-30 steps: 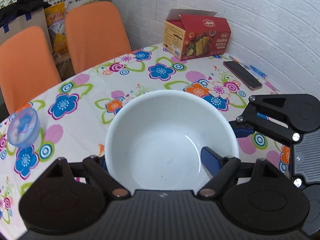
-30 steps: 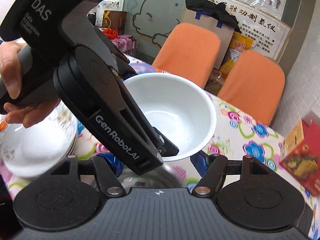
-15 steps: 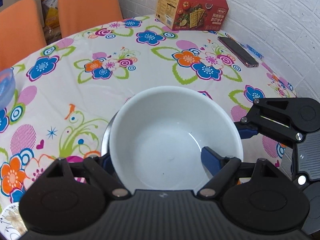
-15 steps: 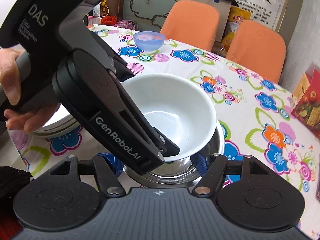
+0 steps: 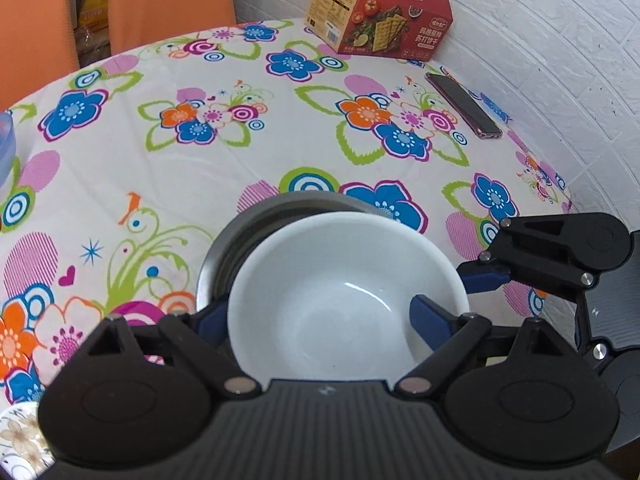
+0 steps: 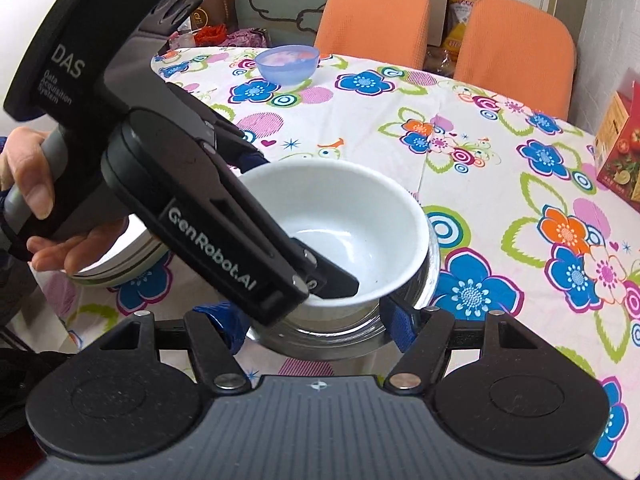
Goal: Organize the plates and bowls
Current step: 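Carry the white bowl into the steel bowl and open the left gripper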
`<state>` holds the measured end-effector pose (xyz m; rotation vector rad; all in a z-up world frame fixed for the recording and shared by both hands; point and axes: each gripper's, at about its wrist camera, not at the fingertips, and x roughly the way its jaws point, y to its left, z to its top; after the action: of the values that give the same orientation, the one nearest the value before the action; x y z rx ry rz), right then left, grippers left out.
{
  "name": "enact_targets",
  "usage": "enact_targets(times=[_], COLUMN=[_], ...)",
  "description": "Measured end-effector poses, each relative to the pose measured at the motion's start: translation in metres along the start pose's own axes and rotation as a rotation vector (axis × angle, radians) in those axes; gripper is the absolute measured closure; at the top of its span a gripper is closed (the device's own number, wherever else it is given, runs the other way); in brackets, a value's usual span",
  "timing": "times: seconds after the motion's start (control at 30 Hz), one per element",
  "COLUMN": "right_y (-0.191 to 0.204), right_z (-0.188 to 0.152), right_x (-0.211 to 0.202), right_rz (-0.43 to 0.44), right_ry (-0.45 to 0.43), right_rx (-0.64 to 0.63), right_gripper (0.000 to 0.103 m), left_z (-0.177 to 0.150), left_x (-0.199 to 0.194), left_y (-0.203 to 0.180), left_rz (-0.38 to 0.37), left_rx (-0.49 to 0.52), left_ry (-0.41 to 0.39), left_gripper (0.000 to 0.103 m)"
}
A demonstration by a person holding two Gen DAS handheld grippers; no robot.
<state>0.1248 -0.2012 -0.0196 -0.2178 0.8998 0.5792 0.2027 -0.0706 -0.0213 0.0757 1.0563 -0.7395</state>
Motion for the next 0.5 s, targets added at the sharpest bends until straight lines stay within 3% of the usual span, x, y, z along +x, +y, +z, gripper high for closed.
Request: enact_targets(times=[0.23,0.37,0.5], right_y=[0.005,0.009,0.007], right_z=[-0.005,-0.006,-0.008], right_x=[-0.006,-0.013,-0.013], right_rz=[0.014,-0.043,-0.067], right_ry=[0.004,0.008,0.014], right_rx=[0.001,-0.021,-0.023], right_gripper=[0.048,0.047,0.047], left_z=[-0.001,0.003,-0.002], left_x=[-0.009,-0.017,-0.032], left_y=[-0.003,0.007,0.012], left_rz=[0.014,0.0,0.035], left_rx=[0.022,-0.046,-0.052], left_ry=[-0.003,-0.026,-0.06], left_gripper=[0.011,0.011,0.011])
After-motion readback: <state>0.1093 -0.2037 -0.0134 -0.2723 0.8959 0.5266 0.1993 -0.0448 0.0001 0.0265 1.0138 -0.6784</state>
